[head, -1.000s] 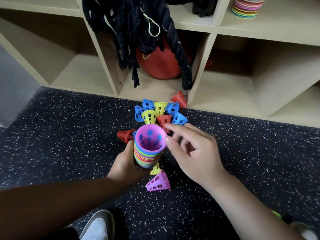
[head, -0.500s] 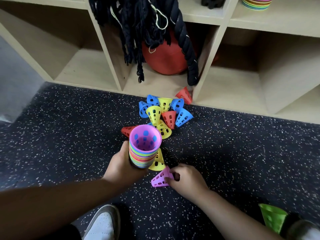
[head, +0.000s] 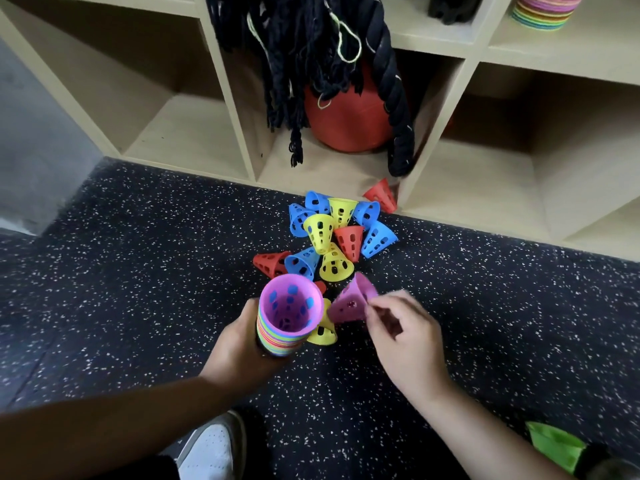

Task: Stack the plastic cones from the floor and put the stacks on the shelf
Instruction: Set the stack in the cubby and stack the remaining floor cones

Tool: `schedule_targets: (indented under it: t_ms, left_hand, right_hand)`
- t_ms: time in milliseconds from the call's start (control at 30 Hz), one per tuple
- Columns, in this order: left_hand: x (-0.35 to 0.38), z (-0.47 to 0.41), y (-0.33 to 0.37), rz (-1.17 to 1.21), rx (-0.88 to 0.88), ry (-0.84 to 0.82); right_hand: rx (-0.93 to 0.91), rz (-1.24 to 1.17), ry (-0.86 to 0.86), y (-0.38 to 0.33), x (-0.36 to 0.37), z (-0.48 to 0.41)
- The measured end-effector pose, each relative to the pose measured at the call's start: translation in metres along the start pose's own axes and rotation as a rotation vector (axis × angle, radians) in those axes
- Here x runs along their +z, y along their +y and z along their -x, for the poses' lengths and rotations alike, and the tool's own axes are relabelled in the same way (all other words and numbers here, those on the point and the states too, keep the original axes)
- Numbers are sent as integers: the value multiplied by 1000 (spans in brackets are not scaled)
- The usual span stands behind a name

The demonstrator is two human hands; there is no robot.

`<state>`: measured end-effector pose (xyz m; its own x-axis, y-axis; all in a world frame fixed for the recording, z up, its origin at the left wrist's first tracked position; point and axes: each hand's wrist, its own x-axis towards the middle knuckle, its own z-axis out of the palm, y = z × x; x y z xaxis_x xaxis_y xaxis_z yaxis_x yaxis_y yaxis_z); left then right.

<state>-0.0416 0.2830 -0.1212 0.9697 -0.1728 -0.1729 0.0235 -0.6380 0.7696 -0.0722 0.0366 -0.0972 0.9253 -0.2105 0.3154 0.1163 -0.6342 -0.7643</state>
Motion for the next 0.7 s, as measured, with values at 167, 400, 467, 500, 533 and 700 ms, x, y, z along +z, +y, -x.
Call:
schedule_targets:
  t_ms: [167,400,467,500,533,700]
  left_hand:
    - [3,12,-7,25,-48,-3]
    - [4,7,-7,79,-56,38]
    - [5,4,-10,81,-51,50]
    - [5,3,-11,83,-52,55]
    - [5,2,-11,85,-59,60]
    - [-1,-2,-17,42,-95,69]
  right_hand:
    - [-260,-134,88,-61,-14,-37]
    - [-410,-116,-62,-96,3,-41]
    - [-431,-121,-122,-91,11,-35]
    - [-425,-145,-128,-87,13,-32]
    - [-400,-173,-119,-82,14,-29]
    - [-24,-17,-179,-19,33,-20]
